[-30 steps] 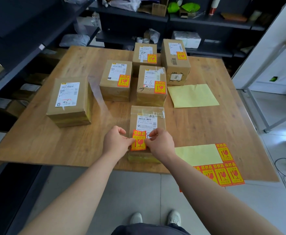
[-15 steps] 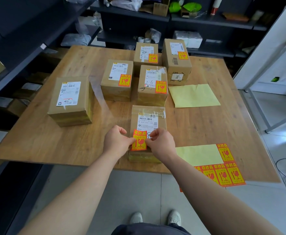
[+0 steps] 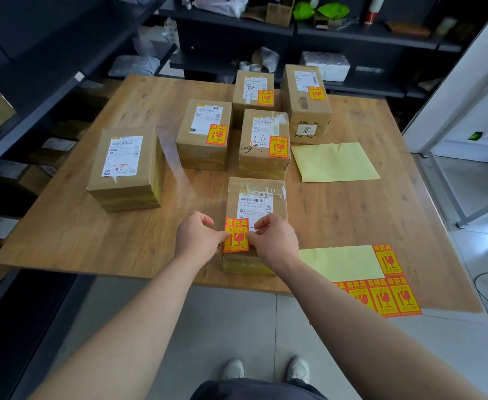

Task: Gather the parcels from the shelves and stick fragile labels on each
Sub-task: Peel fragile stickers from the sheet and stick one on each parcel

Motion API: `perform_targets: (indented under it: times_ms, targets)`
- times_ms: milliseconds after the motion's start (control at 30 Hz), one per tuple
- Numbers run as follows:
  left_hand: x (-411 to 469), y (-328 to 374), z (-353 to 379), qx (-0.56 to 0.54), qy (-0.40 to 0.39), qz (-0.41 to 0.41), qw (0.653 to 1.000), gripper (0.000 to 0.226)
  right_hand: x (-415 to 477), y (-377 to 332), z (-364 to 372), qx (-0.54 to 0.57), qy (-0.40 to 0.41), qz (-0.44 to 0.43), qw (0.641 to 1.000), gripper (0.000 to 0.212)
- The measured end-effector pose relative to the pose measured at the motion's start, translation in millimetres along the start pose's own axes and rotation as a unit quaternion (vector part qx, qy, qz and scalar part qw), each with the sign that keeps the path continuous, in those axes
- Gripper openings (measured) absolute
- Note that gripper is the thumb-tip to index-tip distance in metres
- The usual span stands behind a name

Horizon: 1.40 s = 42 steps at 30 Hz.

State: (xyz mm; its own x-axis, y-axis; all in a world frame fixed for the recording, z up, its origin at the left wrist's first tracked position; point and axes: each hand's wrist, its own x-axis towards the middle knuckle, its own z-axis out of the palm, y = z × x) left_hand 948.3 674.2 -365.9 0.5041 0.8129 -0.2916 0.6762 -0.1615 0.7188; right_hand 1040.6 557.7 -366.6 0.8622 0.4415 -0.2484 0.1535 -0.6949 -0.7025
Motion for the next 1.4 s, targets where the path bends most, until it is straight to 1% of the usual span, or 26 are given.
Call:
perform_targets:
  times_ms: [300,500,600,733,933,1033,1133,1233,1300,1400]
  targets:
    - [-0.5,3.2,0.3,-0.002,0.005,0.015,1.0,0.037,-0.6,2.6,3.0,-0.011,0.017,-0.02,1.0,0.017]
    - [-3.3,2.2,0.5,0.009,0.017,0.049,0.999,0.035,-1.3,2.8,4.3,-0.023,0.024,-0.028,0.999,0.016]
    - [-5.1,-1.9,0.6,-0.008,0.012,0.066,0.998,0.03,-2.5,2.6,4.8,-0.028,0.025,-0.04,0.998,0.014]
    - [-9.1,-12.9,3.3,-0.011,0.011,0.114,0.993,0.02,-4.5,2.4,5.5,-0.061,0.024,-0.066,0.996,0.009]
    - [-12.3,-22.3,8.6,-0.036,0.003,0.134,0.99,0.012,-5.6,2.2,5.3,-0.07,0.027,-0.075,0.994,0.007]
    - [-14.0,-30.1,9.3,-0.02,-0.01,0.159,0.987,0.007,-7.7,4.4,5.9,-0.087,0.028,-0.103,0.99,0.003]
    - [-14.9,-37.4,10.8,-0.026,-0.022,0.168,0.985,0.005,-8.5,10.5,3.1,-0.092,0.015,-0.148,0.985,0.01]
    - [-13.4,-41.1,10.4,-0.047,-0.047,0.184,0.981,0.01,-9.4,18.4,-0.4,-0.081,-0.02,-0.182,0.98,0.017]
    - [-12.6,-44.3,9.6,-0.049,-0.079,0.191,0.977,0.019,-12.9,24.4,-1.8,-0.095,-0.035,-0.209,0.973,0.024]
    - [-9.5,-47.6,8.9,0.002,-0.12,0.203,0.972,0.039,-17.8,31.8,-2.2,-0.158,-0.038,-0.28,0.946,0.03]
